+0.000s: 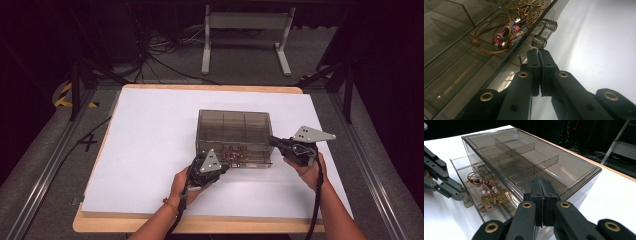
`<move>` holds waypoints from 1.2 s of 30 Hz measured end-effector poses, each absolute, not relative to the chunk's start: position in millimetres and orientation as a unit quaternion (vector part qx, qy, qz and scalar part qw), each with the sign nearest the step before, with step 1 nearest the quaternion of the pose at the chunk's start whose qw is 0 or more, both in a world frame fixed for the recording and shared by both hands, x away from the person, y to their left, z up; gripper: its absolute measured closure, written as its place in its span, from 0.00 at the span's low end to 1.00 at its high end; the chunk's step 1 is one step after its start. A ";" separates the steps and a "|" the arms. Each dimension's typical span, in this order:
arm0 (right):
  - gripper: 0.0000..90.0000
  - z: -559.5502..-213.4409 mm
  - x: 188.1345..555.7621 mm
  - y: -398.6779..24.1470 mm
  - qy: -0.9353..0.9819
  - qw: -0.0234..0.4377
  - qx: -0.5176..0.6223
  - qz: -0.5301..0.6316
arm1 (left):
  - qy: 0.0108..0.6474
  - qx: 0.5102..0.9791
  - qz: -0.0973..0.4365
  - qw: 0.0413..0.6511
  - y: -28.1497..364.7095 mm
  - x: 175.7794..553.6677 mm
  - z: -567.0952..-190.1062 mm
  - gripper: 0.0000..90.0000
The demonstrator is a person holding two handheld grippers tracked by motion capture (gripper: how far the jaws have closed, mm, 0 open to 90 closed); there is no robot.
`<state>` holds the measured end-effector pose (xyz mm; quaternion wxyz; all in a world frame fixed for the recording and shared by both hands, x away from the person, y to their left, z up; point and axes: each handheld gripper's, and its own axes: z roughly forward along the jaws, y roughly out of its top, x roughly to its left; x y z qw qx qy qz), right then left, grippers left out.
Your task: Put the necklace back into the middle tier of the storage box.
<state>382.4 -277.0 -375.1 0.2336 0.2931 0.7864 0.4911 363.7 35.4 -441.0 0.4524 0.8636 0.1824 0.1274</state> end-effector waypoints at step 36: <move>1.00 -375.6 381.9 -274.9 0.786 0.236 0.293 0.491 | 0.199 0.861 0.146 0.446 34.9 389.0 -437.6 0.96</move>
